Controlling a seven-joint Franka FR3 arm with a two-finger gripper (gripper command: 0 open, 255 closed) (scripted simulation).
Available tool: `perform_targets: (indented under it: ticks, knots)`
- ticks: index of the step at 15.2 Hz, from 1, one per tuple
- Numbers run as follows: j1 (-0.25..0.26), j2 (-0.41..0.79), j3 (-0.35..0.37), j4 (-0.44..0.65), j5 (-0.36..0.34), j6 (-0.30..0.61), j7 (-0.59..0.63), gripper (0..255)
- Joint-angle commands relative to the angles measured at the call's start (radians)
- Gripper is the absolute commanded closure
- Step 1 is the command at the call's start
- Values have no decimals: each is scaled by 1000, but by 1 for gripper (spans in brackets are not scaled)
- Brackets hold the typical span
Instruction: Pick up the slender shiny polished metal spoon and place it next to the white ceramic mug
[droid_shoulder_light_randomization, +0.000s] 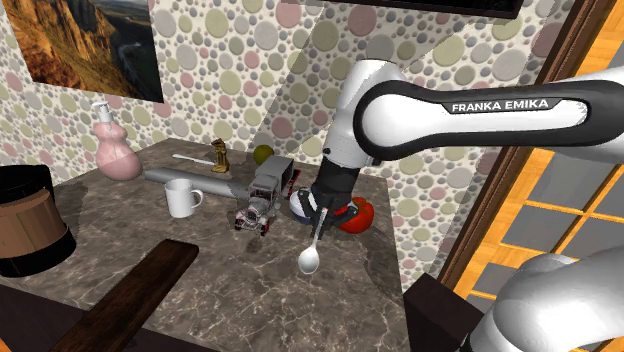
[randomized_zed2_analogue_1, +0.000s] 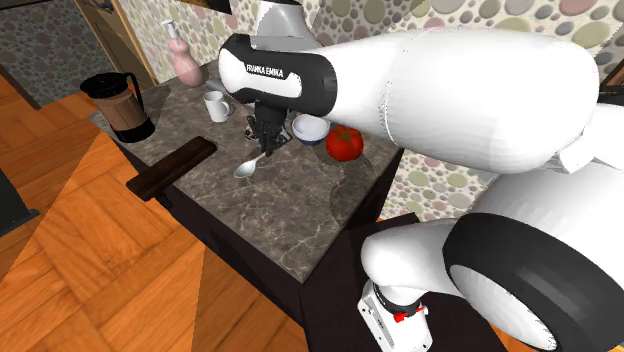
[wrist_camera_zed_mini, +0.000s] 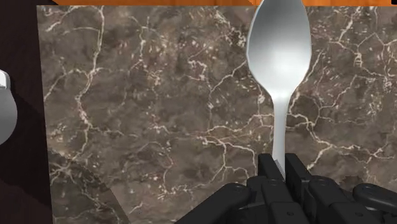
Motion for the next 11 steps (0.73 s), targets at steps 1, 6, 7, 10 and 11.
perform_targets:
  ticks: [1, 6, 7, 10, 11]
  knots:
    - [-25, 88, 33, 64, -24, 31, 21, 255]
    - [-83, 318, 113, 253, -134, 75, 103, 255]
    - [-91, 367, 128, 294, -163, 80, 124, 255]
    - [-100, 518, 166, 426, -268, 84, 196, 255]
    - [-96, 570, 174, 474, -306, 81, 221, 255]
